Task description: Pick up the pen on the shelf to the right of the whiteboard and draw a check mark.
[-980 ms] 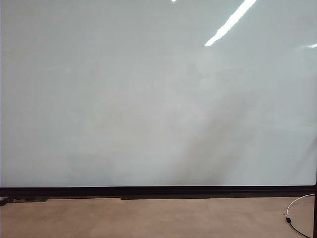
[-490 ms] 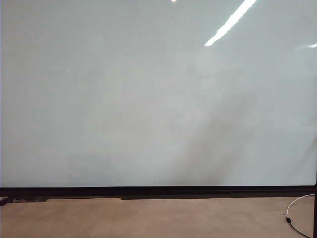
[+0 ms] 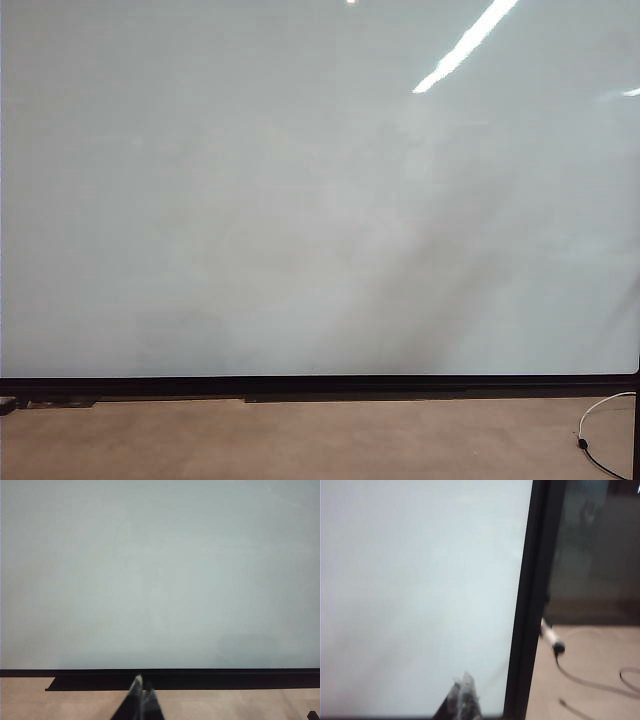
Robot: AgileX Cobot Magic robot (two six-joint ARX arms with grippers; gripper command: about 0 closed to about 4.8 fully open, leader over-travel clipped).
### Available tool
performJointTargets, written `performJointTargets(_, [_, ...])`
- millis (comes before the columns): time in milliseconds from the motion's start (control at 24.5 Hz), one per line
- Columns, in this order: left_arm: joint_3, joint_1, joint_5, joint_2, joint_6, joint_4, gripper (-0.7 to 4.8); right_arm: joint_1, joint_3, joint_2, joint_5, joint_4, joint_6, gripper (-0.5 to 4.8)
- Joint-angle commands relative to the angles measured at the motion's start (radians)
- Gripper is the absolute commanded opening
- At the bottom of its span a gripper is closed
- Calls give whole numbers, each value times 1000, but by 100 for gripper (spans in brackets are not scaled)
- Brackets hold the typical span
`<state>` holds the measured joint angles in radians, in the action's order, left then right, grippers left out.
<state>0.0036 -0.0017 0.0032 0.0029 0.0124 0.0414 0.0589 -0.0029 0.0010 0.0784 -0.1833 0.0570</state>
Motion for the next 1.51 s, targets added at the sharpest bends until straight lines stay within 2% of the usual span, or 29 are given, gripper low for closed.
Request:
performJointTargets(41, [3,0,0,0,-5,-13,-4,-1,5,0,39,-119,4,0])
performJointTargets(286, [3,0,0,0,-5,-13,-5,-1,10,0,66,-80,-2,8])
performJointTargets(367, [3,0,0,0,-5,-13,-4,-1,43,0,79,13,-2,11])
performJointTargets(449, [3,0,0,0,-5,-13,-5,-1,83,0,89,96,-2,-7])
performJointTargets(735, [3,0,0,0,-5,-13,-4,-2,94,2,141,101,-1,-5])
performJointTargets(980, [3,0,0,0,-5,-13,-4,-2,145,151,128,90,4,23])
performJointTargets(1102, [3,0,0,0,-5,-13,-4,-8,157,291,126,-31,29,86])
performJointTargets(1265, [3,0,0,0,-5,-13,-5,-72,157,410,43,-154,22,100])
performJointTargets(1347, [3,0,0,0,-5,-13,-5,-113,157,451,-14,-200,13,119])
performJointTargets(1510, [3,0,0,0,-5,-13,-5,-220,156,526,-146,-266,-9,119])
